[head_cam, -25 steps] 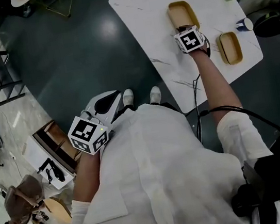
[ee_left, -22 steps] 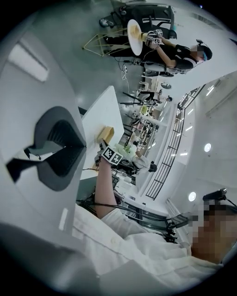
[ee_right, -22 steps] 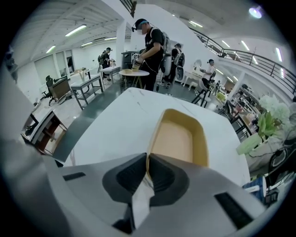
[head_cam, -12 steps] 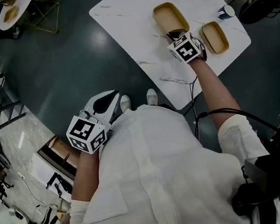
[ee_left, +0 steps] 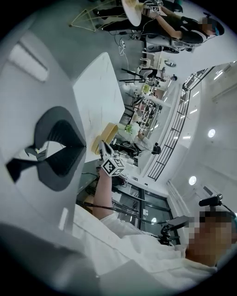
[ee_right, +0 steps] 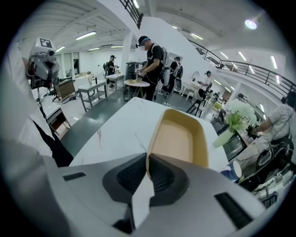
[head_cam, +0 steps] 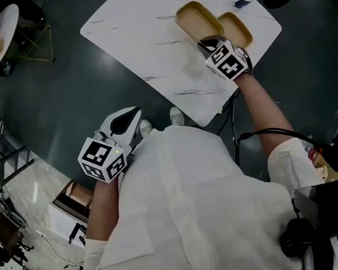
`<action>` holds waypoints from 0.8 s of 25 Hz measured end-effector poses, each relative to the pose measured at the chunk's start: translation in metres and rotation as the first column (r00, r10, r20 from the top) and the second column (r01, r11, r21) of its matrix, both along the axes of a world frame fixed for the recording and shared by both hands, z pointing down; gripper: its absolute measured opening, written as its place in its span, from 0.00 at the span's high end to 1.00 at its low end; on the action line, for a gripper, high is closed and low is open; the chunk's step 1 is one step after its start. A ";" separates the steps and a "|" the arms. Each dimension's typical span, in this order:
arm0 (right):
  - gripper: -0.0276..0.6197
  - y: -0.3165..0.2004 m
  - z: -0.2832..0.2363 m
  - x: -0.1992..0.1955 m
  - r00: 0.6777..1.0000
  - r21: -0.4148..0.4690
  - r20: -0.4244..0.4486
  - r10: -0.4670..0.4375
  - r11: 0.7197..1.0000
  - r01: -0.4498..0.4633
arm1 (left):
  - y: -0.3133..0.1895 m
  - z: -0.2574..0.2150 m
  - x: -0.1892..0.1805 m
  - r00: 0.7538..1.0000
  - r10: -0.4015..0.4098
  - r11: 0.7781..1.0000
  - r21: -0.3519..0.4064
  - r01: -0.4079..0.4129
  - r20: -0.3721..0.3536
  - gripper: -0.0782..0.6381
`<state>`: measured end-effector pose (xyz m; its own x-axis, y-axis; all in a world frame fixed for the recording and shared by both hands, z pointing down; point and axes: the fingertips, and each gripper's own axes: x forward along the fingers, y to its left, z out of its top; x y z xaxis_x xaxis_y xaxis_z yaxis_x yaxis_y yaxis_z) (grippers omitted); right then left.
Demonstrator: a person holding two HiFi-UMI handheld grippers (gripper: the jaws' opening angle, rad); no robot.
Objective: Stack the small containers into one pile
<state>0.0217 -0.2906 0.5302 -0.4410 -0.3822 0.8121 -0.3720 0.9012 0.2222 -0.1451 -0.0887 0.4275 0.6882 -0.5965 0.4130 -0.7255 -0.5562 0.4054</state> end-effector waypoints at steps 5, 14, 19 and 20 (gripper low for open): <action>0.93 0.005 -0.005 0.046 0.999 0.009 -0.006 0.036 0.999 -0.036 | -0.008 -0.001 0.026 0.998 0.055 0.999 0.002 -0.055 -0.006 0.88; 0.93 -0.004 -0.005 0.114 0.997 0.028 -0.030 0.069 0.997 -0.068 | -0.020 0.004 0.065 0.995 0.098 0.995 -0.004 -0.098 0.001 0.88; 0.93 -0.011 0.002 0.145 0.994 0.027 -0.031 0.103 0.994 -0.102 | -0.023 0.005 0.080 0.995 0.100 0.995 -0.009 -0.100 0.007 0.88; 0.93 -0.013 0.004 0.149 0.994 0.027 -0.031 0.108 0.994 -0.108 | -0.023 0.005 0.081 0.995 0.099 0.995 -0.010 -0.099 0.010 0.88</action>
